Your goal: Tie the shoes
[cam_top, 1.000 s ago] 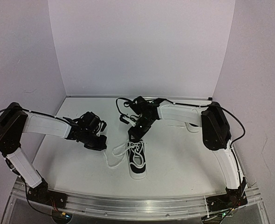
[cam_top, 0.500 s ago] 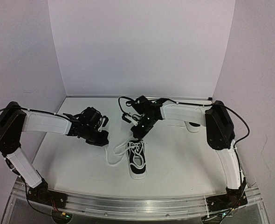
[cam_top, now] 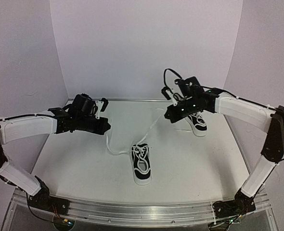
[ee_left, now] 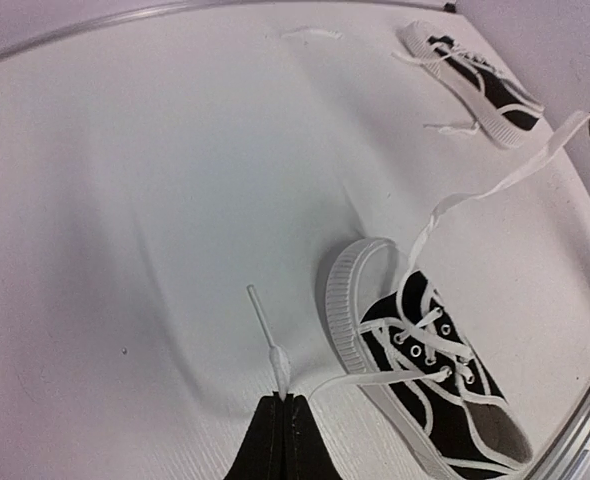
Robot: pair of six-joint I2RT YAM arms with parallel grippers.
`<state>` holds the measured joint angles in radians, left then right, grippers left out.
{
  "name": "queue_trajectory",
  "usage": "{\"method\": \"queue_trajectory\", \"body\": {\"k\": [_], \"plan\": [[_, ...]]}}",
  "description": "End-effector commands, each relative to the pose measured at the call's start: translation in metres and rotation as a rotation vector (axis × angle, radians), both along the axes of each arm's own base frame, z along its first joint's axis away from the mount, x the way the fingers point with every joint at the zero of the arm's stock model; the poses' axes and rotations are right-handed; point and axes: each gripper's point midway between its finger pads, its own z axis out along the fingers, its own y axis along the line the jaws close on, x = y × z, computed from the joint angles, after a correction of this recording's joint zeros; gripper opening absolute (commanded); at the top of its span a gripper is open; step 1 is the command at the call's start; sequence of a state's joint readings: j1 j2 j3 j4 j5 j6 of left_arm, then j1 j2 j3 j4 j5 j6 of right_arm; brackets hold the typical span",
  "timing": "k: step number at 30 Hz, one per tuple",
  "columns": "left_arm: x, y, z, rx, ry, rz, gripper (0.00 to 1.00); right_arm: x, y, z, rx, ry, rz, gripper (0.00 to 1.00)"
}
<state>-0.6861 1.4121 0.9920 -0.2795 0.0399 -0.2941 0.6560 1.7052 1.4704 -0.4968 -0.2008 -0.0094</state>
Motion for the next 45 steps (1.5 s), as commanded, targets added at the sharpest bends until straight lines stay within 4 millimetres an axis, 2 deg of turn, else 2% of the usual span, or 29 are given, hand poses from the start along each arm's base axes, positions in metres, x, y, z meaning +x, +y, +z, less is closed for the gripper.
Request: {"method": "queue_trajectory", "body": {"k": [1,5,9,12,15,18,20,23,26,29,32,36,39,41,45], "plan": [[-0.005,0.002,0.055,-0.086,-0.183,-0.05,0.0,-0.001,-0.037,0.041,0.093,-0.09,-0.122,0.0],[-0.017,0.004,0.079,-0.132,-0.272,-0.097,0.0,-0.007,-0.05,0.065,0.123,-0.148,-0.15,0.0],[-0.046,-0.01,0.117,-0.267,-0.36,-0.254,0.0,-0.012,-0.034,0.083,0.207,-0.153,-0.083,0.0],[-0.072,-0.019,0.146,-0.368,-0.43,-0.38,0.0,-0.014,-0.009,0.094,0.295,-0.124,0.016,0.0],[-0.098,-0.022,0.163,-0.426,-0.49,-0.497,0.0,-0.017,0.023,0.1,0.407,-0.072,0.126,0.0],[-0.115,-0.019,0.171,-0.449,-0.537,-0.552,0.0,-0.024,0.063,0.097,0.454,-0.034,0.219,0.0],[-0.122,-0.017,0.172,-0.449,-0.551,-0.576,0.0,-0.027,0.093,0.084,0.449,-0.005,0.265,0.0],[-0.13,-0.016,0.171,-0.448,-0.552,-0.608,0.0,-0.04,0.14,0.063,0.452,0.054,0.342,0.0],[-0.136,-0.014,0.169,-0.445,-0.554,-0.622,0.0,-0.052,0.175,0.055,0.463,0.077,0.398,0.0],[-0.138,-0.01,0.166,-0.432,-0.549,-0.613,0.0,-0.06,0.2,0.049,0.475,0.102,0.438,0.0],[-0.136,-0.005,0.153,-0.409,-0.524,-0.575,0.0,-0.068,0.217,0.041,0.479,0.128,0.463,0.0],[-0.132,0.002,0.133,-0.398,-0.47,-0.51,0.0,-0.061,0.226,0.024,0.464,0.144,0.429,0.0],[-0.113,0.009,0.111,-0.338,-0.367,-0.373,0.0,-0.044,0.225,0.018,0.439,0.111,0.359,0.0],[-0.101,0.013,0.093,-0.299,-0.29,-0.29,0.0,-0.031,0.218,0.022,0.436,0.088,0.311,0.0],[-0.084,0.025,0.061,-0.222,-0.171,-0.143,0.0,-0.006,0.189,0.039,0.447,0.052,0.221,0.0]]}}
